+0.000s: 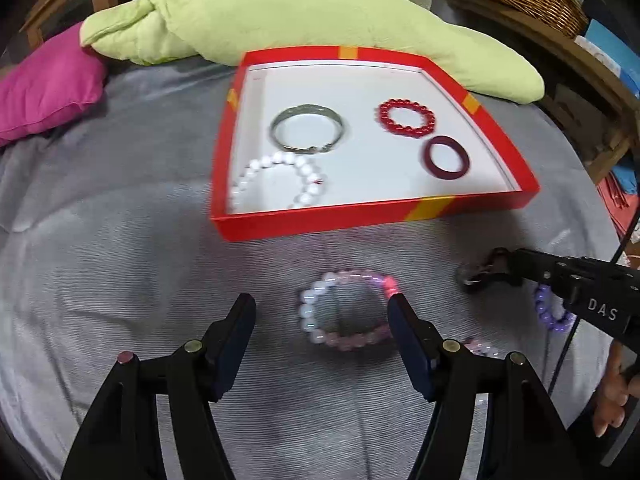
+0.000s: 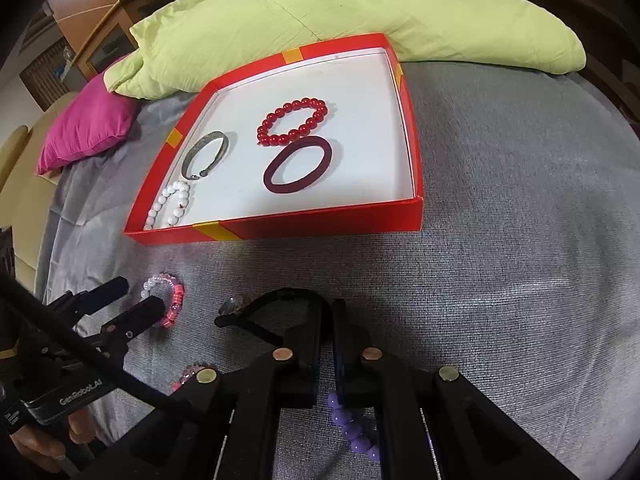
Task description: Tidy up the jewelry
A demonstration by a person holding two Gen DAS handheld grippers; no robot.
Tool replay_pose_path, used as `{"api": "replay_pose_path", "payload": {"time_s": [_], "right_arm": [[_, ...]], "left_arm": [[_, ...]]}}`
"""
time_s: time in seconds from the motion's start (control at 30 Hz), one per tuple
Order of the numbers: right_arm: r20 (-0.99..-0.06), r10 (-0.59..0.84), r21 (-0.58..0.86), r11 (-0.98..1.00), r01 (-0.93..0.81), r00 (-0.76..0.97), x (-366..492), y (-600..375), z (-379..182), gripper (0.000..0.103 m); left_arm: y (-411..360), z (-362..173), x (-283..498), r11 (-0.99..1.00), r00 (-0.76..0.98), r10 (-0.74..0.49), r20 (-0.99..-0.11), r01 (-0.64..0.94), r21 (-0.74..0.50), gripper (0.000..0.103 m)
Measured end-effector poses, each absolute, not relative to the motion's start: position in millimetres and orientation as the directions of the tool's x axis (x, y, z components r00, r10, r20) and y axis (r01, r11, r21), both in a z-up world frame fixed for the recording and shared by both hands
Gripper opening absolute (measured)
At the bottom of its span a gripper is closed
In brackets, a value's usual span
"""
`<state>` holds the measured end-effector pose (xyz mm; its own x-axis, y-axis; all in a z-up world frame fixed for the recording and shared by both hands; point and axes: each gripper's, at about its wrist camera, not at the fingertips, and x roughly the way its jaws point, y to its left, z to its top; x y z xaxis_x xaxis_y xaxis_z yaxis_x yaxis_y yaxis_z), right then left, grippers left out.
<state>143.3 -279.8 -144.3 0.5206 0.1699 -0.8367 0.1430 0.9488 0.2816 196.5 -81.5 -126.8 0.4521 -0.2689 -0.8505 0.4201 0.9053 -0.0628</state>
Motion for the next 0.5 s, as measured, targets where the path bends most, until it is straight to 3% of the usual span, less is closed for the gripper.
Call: {"api": "replay_pose_path", "payload": {"time_s": [0.23, 0.5], "right_arm": [[-0.826, 0.205, 0.319, 0.938, 0.136, 0.526, 144.0, -285.3, -147.1, 0.008], [-0.817, 0.234, 0.346, 0.930, 0.124, 0.528, 144.6, -288.5, -148.3, 0.008]], "left_arm": [[-95.3, -135.1, 194.2, 0.890, 0.439, -0.261, -0.860, 0.454, -0.039, 0.069], [-95.6, -138.8, 191.8, 0.884, 0.451, -0.265, -0.852, 0.466, -0.029, 0.080]]}}
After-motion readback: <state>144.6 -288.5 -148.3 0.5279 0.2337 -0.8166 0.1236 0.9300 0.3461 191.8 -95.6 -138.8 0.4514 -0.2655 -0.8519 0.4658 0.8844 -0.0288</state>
